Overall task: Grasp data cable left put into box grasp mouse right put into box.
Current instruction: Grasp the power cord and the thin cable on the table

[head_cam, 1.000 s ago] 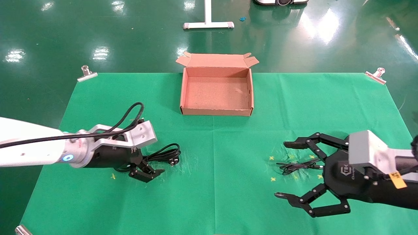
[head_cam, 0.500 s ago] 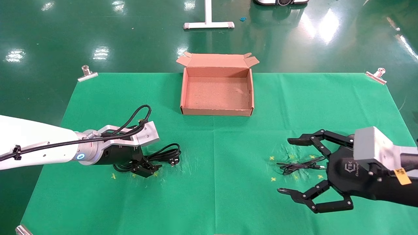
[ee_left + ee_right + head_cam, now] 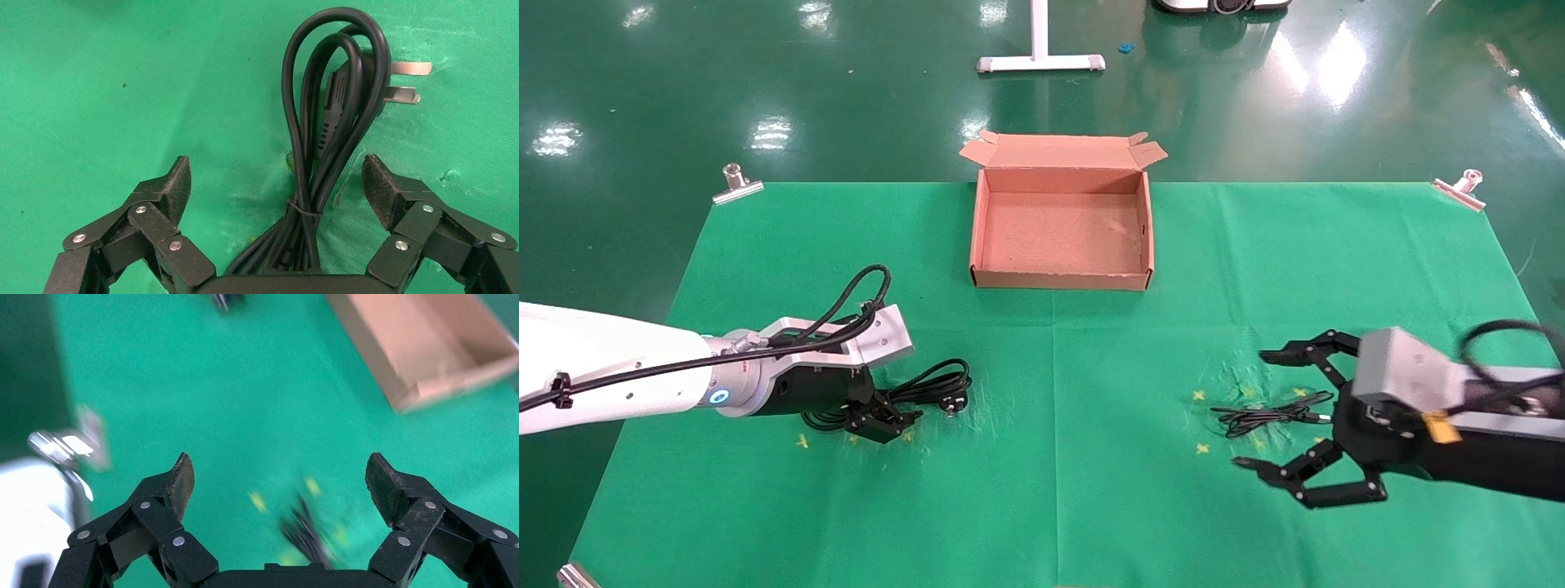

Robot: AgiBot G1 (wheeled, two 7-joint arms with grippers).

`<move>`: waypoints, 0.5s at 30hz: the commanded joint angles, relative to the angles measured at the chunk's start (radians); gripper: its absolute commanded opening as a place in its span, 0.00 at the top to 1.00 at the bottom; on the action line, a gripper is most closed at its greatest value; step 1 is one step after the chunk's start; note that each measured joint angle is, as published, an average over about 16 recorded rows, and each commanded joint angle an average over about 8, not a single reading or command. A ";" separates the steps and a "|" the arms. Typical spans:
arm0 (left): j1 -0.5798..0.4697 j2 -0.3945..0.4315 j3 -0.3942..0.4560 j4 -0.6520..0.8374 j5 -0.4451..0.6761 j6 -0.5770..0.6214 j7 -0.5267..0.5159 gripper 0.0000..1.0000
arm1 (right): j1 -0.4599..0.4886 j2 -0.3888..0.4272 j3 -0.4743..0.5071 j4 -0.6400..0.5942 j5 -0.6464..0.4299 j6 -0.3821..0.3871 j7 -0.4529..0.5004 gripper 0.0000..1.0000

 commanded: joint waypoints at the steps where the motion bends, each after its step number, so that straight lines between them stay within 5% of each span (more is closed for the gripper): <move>1: 0.000 0.000 0.000 0.001 -0.001 0.000 0.002 0.00 | 0.016 -0.012 -0.026 0.000 -0.085 0.033 0.009 0.00; 7: 0.000 0.000 0.000 0.002 -0.001 0.000 0.002 0.00 | 0.056 -0.096 -0.092 -0.028 -0.275 0.106 0.039 0.00; 15: -0.001 0.000 0.000 0.003 -0.002 0.000 0.003 0.00 | 0.095 -0.179 -0.140 -0.099 -0.384 0.134 0.064 0.00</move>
